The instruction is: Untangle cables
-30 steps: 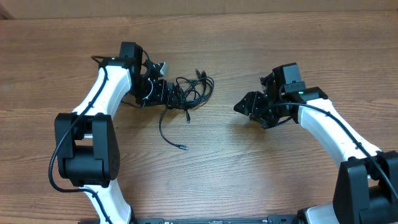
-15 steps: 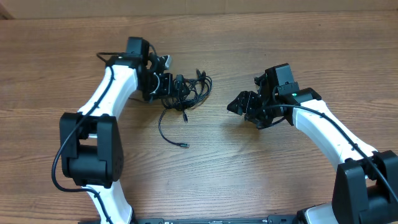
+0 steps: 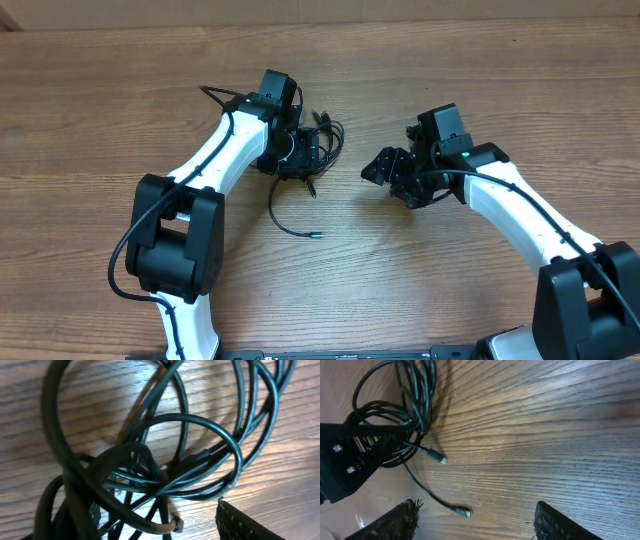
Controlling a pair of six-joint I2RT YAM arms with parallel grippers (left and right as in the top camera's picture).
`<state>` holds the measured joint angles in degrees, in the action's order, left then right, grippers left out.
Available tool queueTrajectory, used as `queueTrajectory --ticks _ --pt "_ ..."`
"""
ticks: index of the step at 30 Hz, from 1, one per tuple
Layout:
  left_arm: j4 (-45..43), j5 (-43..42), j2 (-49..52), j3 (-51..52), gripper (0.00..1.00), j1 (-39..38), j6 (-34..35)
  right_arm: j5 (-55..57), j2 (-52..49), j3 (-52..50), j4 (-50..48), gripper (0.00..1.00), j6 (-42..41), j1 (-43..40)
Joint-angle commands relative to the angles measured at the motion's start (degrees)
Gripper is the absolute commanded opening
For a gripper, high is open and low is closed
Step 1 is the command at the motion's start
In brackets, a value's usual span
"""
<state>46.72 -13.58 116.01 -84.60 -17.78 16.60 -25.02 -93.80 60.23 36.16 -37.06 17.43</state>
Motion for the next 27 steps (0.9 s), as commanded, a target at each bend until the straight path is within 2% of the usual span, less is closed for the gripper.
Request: queueTrajectory --ticks 1,6,7,8,10,15,20,23,27 --pt "0.5 0.2 0.7 -1.0 0.67 0.2 -1.0 3.1 1.4 0.5 -1.6 0.73 -3.9 1.2" --pt "2.1 -0.5 0.7 -1.0 0.47 0.5 -1.6 3.1 1.4 0.5 -6.5 0.76 -5.2 2.5" --pt "2.1 -1.3 0.7 -1.0 0.39 0.5 -1.6 3.1 1.4 0.5 -7.4 0.76 -5.2 2.7" --pt "2.1 -2.0 0.6 -1.0 0.25 0.5 -1.6 3.1 1.4 0.5 -7.9 0.76 -5.2 2.8" --pt "1.6 -3.9 0.6 -1.2 0.05 0.5 -1.6 3.2 1.4 0.5 -8.3 0.76 -5.2 2.9" --pt "-0.9 -9.9 0.5 -1.3 0.04 0.5 -1.6 4.0 0.8 0.5 -7.8 0.76 -5.2 2.9" --pt "0.6 -16.4 0.5 -1.8 0.04 0.5 -2.5 4.0 0.4 0.5 -7.1 0.77 -5.1 2.9" --pt "1.3 -17.3 0.5 -2.6 0.04 0.5 -7.4 4.0 0.4 0.5 -6.0 0.76 -5.1 2.9" --pt "5.6 -17.6 0.5 -5.7 0.04 0.5 -18.9 2.4 0.4 0.5 -3.6 0.75 -4.9 2.9"
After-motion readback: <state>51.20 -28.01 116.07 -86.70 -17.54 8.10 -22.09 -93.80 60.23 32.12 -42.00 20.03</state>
